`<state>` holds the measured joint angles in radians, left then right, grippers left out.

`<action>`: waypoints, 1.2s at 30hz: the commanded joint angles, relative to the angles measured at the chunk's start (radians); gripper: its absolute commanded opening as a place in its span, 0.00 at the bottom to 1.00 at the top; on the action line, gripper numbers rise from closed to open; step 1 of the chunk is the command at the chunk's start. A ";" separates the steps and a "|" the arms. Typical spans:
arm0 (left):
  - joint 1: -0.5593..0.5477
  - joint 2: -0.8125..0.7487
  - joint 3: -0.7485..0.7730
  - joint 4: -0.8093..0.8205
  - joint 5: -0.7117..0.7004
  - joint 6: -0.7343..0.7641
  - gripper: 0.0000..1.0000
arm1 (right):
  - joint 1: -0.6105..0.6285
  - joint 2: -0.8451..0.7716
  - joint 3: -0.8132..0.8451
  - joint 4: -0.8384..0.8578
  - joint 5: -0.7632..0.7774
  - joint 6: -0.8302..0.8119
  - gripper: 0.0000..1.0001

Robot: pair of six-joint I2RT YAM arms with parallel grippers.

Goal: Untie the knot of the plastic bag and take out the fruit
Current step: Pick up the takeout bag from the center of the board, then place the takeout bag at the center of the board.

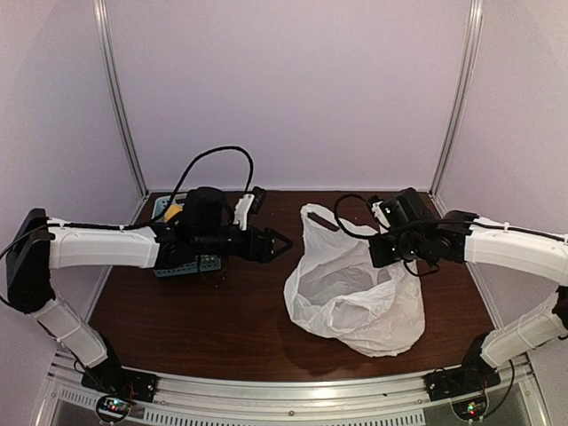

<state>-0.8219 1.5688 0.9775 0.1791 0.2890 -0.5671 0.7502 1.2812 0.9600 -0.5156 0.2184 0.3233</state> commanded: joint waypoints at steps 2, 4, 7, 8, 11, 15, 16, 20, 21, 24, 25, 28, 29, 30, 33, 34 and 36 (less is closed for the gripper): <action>-0.003 -0.115 -0.074 0.002 -0.070 -0.003 0.88 | -0.005 0.076 0.081 0.220 -0.226 -0.163 0.00; -0.003 -0.166 -0.091 -0.017 -0.098 -0.005 0.88 | -0.005 0.115 0.110 0.276 -0.331 -0.220 0.00; -0.003 -0.225 -0.098 -0.091 -0.167 -0.023 0.88 | -0.001 0.202 0.195 0.314 -0.456 -0.278 0.00; -0.003 -0.248 -0.099 -0.126 -0.201 -0.038 0.88 | 0.001 0.233 0.243 0.318 -0.483 -0.294 0.00; -0.002 -0.344 -0.115 -0.220 -0.272 -0.070 0.88 | 0.013 0.328 0.339 0.312 -0.515 -0.346 0.00; -0.003 -0.496 -0.139 -0.357 -0.324 -0.094 0.91 | 0.021 0.418 0.409 0.324 -0.533 -0.369 0.00; -0.002 -0.542 -0.142 -0.401 -0.333 -0.102 0.91 | 0.022 0.430 0.414 0.329 -0.541 -0.370 0.00; -0.001 -0.652 -0.150 -0.571 -0.387 -0.126 0.96 | 0.028 0.449 0.420 0.342 -0.564 -0.372 0.00; 0.001 -0.670 -0.147 -0.595 -0.399 -0.124 0.97 | 0.030 0.449 0.419 0.340 -0.567 -0.373 0.00; 0.017 -0.673 -0.121 -0.634 -0.405 -0.089 0.97 | 0.034 0.440 0.414 0.330 -0.568 -0.375 0.00; 0.028 -0.660 -0.108 -0.638 -0.396 -0.073 0.97 | 0.038 0.433 0.411 0.325 -0.570 -0.377 0.00; 0.071 -0.594 -0.061 -0.634 -0.377 -0.016 0.97 | 0.043 0.405 0.395 0.321 -0.564 -0.375 0.00; 0.087 -0.565 -0.046 -0.631 -0.393 -0.007 0.97 | 0.045 0.394 0.387 0.321 -0.564 -0.373 0.01; 0.114 -0.535 -0.031 -0.622 -0.395 0.008 0.98 | 0.047 0.384 0.377 0.319 -0.564 -0.371 0.01; 0.155 -0.446 0.043 -0.591 -0.360 0.074 0.98 | 0.051 0.363 0.360 0.309 -0.554 -0.368 0.01; 0.160 -0.430 0.056 -0.566 -0.345 0.095 0.97 | 0.053 0.358 0.355 0.305 -0.552 -0.367 0.01; 0.176 -0.399 0.070 -0.509 -0.277 0.122 0.97 | 0.055 0.348 0.344 0.305 -0.549 -0.364 0.01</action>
<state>-0.6701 1.1278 0.9909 -0.4278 -0.0738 -0.5438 0.7952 1.6714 1.3350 -0.1928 -0.3359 -0.0452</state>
